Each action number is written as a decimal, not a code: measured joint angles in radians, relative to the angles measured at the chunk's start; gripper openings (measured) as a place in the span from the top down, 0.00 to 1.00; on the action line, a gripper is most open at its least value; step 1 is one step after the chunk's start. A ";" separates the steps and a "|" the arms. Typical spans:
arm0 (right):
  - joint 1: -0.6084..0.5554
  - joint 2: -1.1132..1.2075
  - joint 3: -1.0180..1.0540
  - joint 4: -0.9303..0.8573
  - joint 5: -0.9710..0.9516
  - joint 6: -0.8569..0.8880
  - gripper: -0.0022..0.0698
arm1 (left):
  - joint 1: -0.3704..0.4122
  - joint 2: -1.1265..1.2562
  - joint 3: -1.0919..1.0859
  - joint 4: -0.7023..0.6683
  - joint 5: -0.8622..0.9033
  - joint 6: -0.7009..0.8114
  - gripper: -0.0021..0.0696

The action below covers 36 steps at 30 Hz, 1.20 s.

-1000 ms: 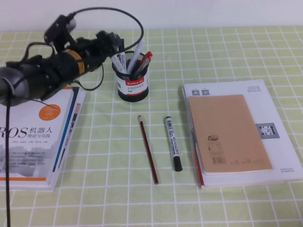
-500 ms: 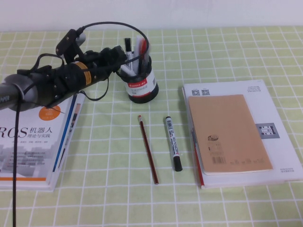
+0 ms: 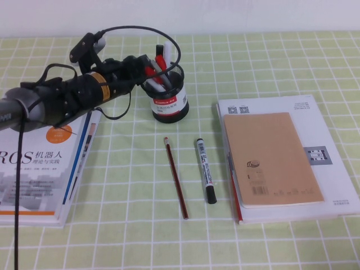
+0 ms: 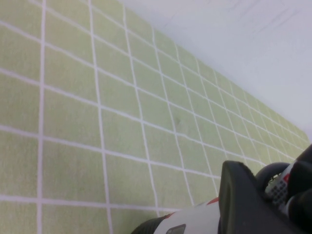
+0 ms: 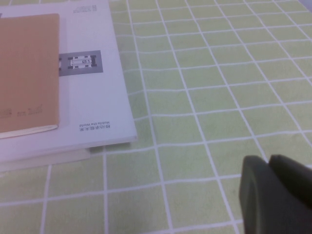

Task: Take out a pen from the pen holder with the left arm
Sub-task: Pick up the pen from the pen holder

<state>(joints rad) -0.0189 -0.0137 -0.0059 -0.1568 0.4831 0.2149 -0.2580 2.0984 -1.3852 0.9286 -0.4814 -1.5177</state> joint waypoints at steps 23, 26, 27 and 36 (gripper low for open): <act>0.000 0.000 0.000 0.000 0.000 0.000 0.99 | 0.000 -0.039 -0.019 0.212 0.126 -0.150 0.74; 0.000 0.000 0.000 0.000 0.000 0.000 0.99 | 0.000 -0.039 -0.019 0.216 0.126 -0.153 0.73; 0.000 0.000 0.000 0.000 0.000 0.000 0.99 | 0.000 -0.039 -0.019 0.216 0.126 -0.155 0.73; 0.000 0.000 0.000 0.000 0.000 0.000 0.99 | 0.000 -0.039 -0.019 0.222 0.124 -0.190 0.58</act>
<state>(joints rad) -0.0189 -0.0137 -0.0059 -0.1568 0.4831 0.2149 -0.2580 2.0595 -1.4039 1.1507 -0.3577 -1.7074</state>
